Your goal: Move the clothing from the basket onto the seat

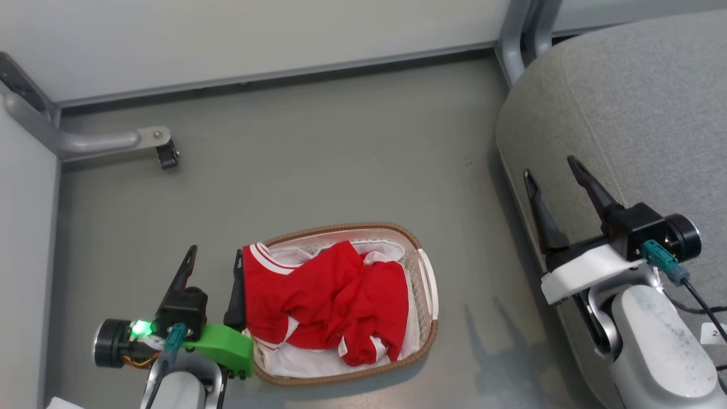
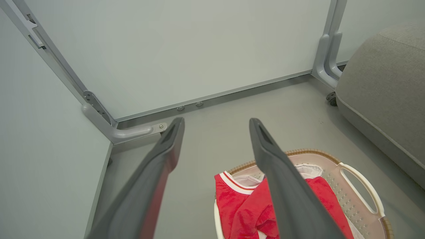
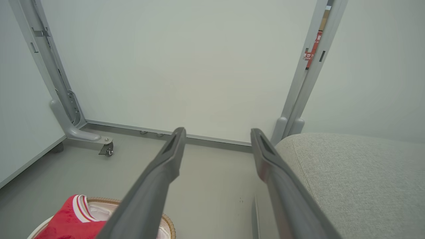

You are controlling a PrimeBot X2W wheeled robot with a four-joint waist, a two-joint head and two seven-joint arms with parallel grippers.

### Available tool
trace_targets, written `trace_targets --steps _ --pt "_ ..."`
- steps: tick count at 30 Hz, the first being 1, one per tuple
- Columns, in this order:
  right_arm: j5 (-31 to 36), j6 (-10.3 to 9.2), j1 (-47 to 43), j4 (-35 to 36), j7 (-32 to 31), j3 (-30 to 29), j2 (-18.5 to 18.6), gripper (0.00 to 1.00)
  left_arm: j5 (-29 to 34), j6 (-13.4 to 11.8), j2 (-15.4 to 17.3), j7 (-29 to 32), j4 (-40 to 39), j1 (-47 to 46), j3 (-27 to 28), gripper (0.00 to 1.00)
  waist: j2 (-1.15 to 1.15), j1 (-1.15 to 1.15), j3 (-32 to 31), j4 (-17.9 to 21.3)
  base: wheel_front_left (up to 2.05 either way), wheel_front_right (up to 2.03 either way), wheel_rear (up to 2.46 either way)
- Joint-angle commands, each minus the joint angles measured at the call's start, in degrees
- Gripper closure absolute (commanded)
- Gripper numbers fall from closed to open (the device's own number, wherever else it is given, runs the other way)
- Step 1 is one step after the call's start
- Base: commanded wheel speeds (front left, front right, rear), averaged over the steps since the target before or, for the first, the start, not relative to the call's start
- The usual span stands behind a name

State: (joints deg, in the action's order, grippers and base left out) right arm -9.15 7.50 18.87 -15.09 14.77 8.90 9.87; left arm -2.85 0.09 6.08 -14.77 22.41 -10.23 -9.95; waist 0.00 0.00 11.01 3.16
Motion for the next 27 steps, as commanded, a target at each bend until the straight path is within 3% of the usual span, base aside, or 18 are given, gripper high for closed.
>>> trace_targets --steps 1,11,27 --pt "0.9 -0.02 1.7 0.9 0.5 0.3 0.1 0.0 1.1 0.7 -0.3 -0.6 1.3 -2.4 -0.3 0.0 0.0 0.0 6.1 2.5 0.0 0.0 0.0" --pt "-1.0 -0.03 8.5 6.3 0.5 1.6 -0.7 0.0 1.0 4.4 -1.1 -0.4 15.0 -13.2 -2.6 0.0 0.0 0.0 17.7 6.3 0.0 0.0 0.0" --pt "-3.0 -0.03 15.1 12.1 0.5 1.7 -3.2 0.0 4.2 4.6 1.7 0.1 40.6 -30.7 -6.4 0.0 0.0 0.0 30.1 10.4 0.0 0.0 0.0"
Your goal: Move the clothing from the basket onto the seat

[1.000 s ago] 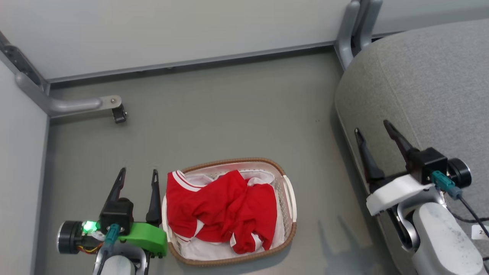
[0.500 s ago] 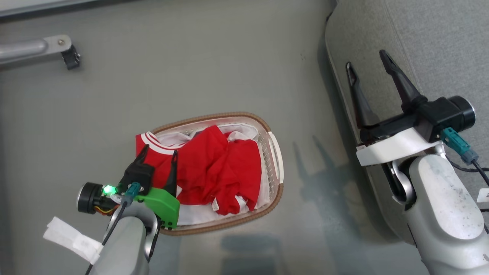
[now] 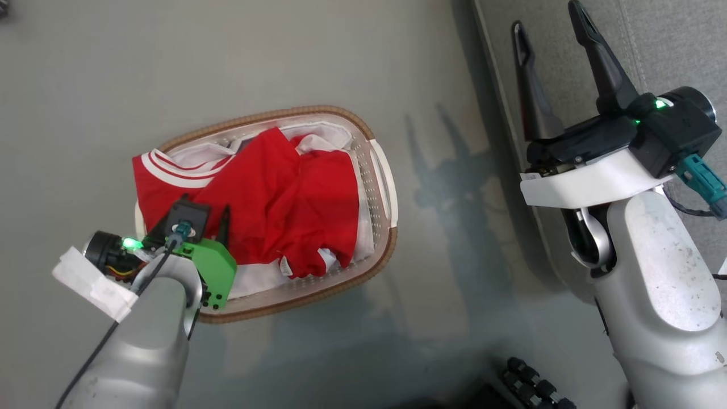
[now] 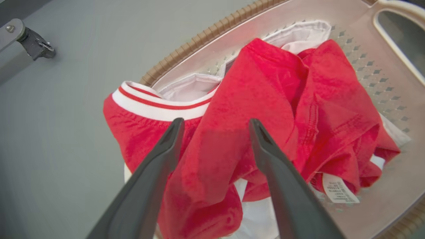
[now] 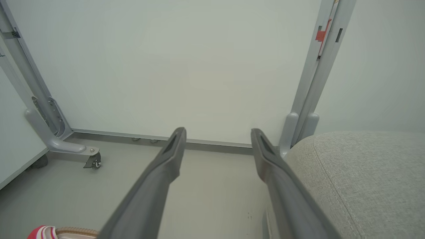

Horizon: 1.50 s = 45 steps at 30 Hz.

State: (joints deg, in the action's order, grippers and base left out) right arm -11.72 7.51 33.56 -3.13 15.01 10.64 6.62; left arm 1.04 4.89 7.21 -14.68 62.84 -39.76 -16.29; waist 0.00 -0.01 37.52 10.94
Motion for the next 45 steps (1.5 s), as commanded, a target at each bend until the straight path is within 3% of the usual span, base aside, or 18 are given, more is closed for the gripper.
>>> trace_targets --steps 1,5,10,21,22,23,24,25,31,41,45 --pt "-0.4 -0.04 0.5 0.1 0.3 0.1 0.0 0.0 0.8 -0.3 0.8 0.5 1.6 -2.3 -0.5 0.0 0.0 0.01 4.1 2.9 0.0 0.0 0.0" --pt "-0.6 -0.04 0.1 -0.1 0.3 -0.2 -0.6 0.0 2.0 -1.2 1.5 2.6 5.8 -5.9 -1.8 0.0 0.0 0.01 5.8 3.7 0.0 0.0 0.0" --pt "-1.1 -0.04 0.6 -0.4 0.3 -0.1 -1.1 0.0 2.3 -0.4 2.1 6.9 8.8 -9.2 -3.0 0.0 0.0 0.01 7.2 4.9 0.0 0.0 0.0" --pt "-2.0 -0.04 1.4 -1.2 0.3 1.5 -2.4 0.0 1.6 -1.0 2.2 18.4 10.8 -11.2 -4.0 0.03 0.0 0.01 8.6 7.0 0.0 0.0 0.0" --pt "-2.0 -0.04 1.4 -1.3 0.3 1.5 -2.4 0.0 1.4 -0.8 2.1 18.9 10.8 -11.2 -4.0 0.12 0.0 0.01 8.6 7.1 0.0 0.0 0.0" --pt "-2.0 -0.04 1.5 -1.3 0.3 1.6 -2.5 0.0 1.3 -0.8 2.0 19.2 10.9 -11.2 -4.1 0.42 0.0 0.01 8.7 7.1 0.0 0.0 0.0" --pt "-2.0 -0.04 1.7 -1.4 0.3 1.7 -2.5 0.0 1.3 -0.7 2.0 19.1 10.9 -11.2 -4.3 0.8 0.0 0.01 8.8 7.1 0.0 0.0 0.0" --pt "-1.9 -0.04 1.8 -1.4 0.3 1.7 -2.6 0.0 1.2 -0.6 2.1 19.3 10.9 -11.2 -4.4 1.0 0.0 0.01 8.9 7.1 0.0 0.0 0.0" --pt "-1.9 -0.04 2.0 -1.8 0.3 1.3 -2.6 0.0 0.6 -1.0 1.6 16.8 10.8 -10.9 -4.6 1.0 0.0 0.01 8.2 6.3 0.0 0.0 0.0" --pt "-1.9 -0.04 -1.1 -4.4 0.3 0.6 -1.9 0.0 -3.2 -3.0 -1.1 1.6 8.4 -5.6 -3.0 1.0 0.0 0.01 0.0 3.2 0.0 0.0 0.0" --pt "-1.9 -0.04 -2.9 -5.7 0.3 0.3 -1.4 0.0 -4.4 -2.3 -2.2 -0.5 4.6 -2.7 -2.8 1.0 0.0 0.01 -4.4 1.7 0.0 0.0 0.0"
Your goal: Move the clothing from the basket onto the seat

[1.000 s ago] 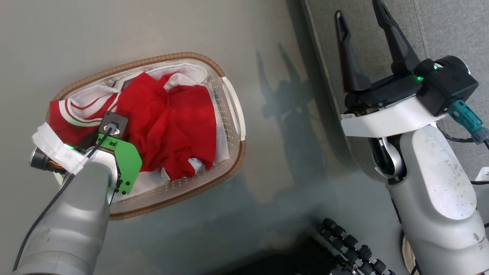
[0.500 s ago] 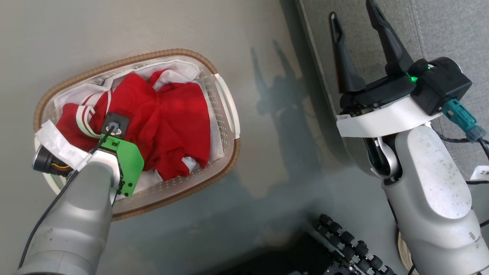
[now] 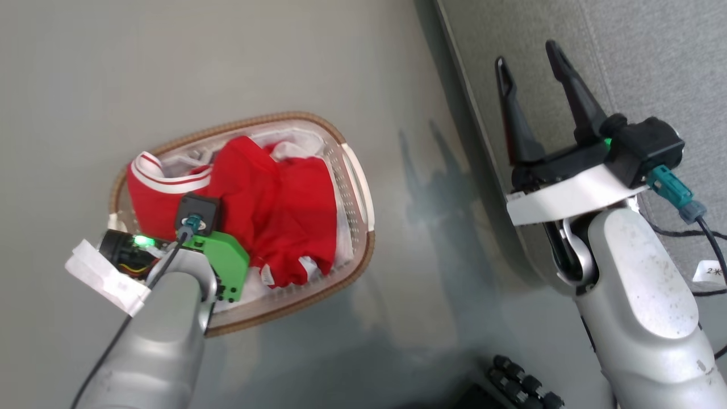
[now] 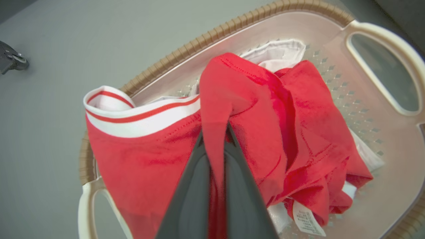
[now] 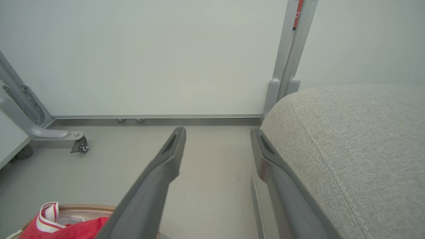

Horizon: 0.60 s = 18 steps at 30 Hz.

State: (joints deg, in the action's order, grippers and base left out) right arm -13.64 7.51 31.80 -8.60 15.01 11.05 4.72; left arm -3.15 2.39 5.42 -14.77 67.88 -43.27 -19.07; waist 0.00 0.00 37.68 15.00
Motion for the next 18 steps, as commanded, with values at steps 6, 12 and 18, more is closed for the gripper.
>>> trace_targets --steps 6,12,18 --pt "0.5 -0.04 -4.3 -2.3 0.3 0.8 1.4 0.0 -2.6 0.3 -0.4 -0.4 -15.6 9.3 2.0 1.0 0.0 0.0 -11.7 -4.4 0.0 0.0 0.0" --pt "0.6 -0.04 -8.0 -3.9 0.3 1.0 2.4 0.0 -4.2 1.1 -1.1 -0.4 -28.8 17.3 3.2 1.0 0.0 0.0 -17.9 -6.7 0.0 0.0 0.0" --pt "0.7 -0.04 -11.0 -4.8 0.3 2.3 3.7 0.0 -5.2 1.8 -1.9 -0.4 -42.1 22.3 3.8 1.0 0.0 0.0 -23.0 -8.9 0.0 0.0 0.0"
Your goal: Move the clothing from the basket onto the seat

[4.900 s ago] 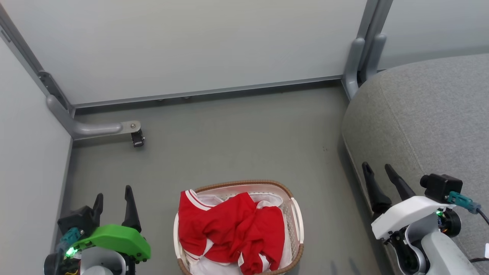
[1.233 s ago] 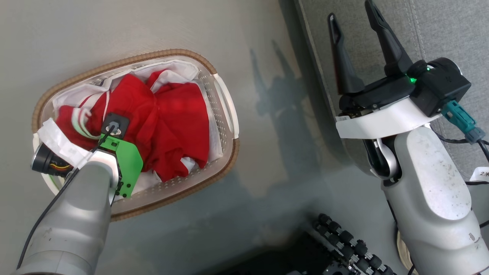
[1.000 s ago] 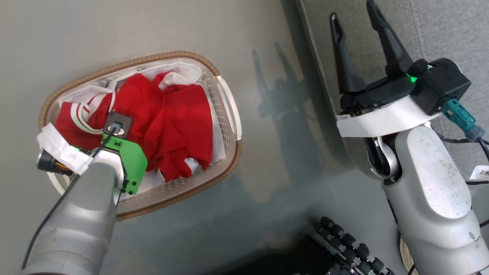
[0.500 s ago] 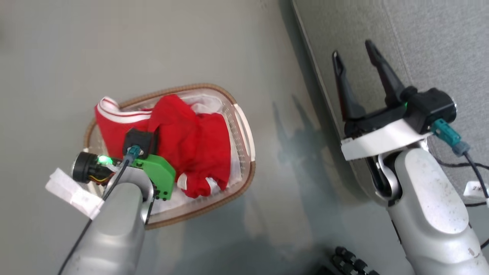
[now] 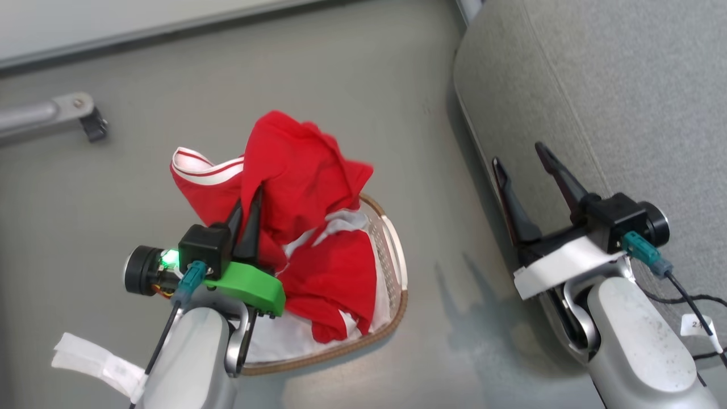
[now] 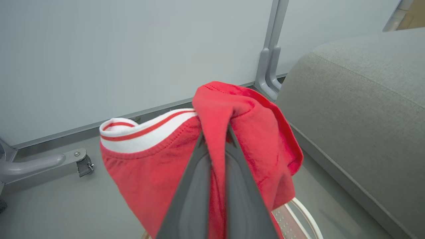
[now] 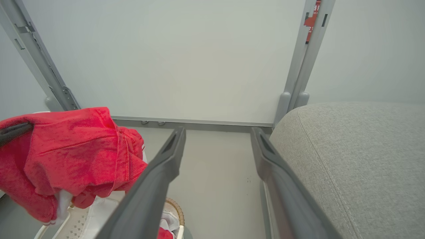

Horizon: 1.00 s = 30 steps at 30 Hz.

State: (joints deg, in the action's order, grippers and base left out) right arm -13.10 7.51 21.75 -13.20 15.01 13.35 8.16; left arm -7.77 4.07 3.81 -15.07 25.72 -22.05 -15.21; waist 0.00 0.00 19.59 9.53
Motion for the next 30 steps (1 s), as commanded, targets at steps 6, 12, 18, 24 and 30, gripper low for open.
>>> trace_targets --steps 6,12,18,24,30 --pt "0.3 -0.04 -4.0 -1.3 0.3 0.7 1.0 0.0 -2.1 1.2 -0.6 -0.1 -8.0 2.7 -0.2 1.0 0.0 0.0 -9.9 -5.0 0.0 0.0 0.0" --pt "0.5 -0.04 -6.6 -1.8 0.3 2.3 0.4 0.0 -3.8 1.5 -0.7 -0.1 -14.0 4.0 -0.3 1.0 0.0 0.0 -13.4 -5.2 0.0 0.0 0.0" --pt "-1.8 -0.05 -5.7 0.0 0.3 11.2 1.8 0.0 -4.9 1.3 -0.8 -0.1 -16.2 4.6 -1.7 1.0 0.0 0.0 -14.5 -5.9 0.0 0.0 0.0" --pt "-3.7 -0.05 1.4 1.0 0.3 25.0 2.8 0.0 -6.7 0.7 -0.8 -0.1 -17.3 4.4 -5.0 1.0 0.0 0.0 -14.3 -7.3 0.0 0.0 0.0" --pt "-3.0 -0.05 8.8 -5.2 0.2 30.7 0.4 0.0 -9.8 0.2 -0.8 -0.1 -17.8 4.8 -10.0 1.0 0.0 0.0 -14.1 -9.3 0.0 0.0 0.0"
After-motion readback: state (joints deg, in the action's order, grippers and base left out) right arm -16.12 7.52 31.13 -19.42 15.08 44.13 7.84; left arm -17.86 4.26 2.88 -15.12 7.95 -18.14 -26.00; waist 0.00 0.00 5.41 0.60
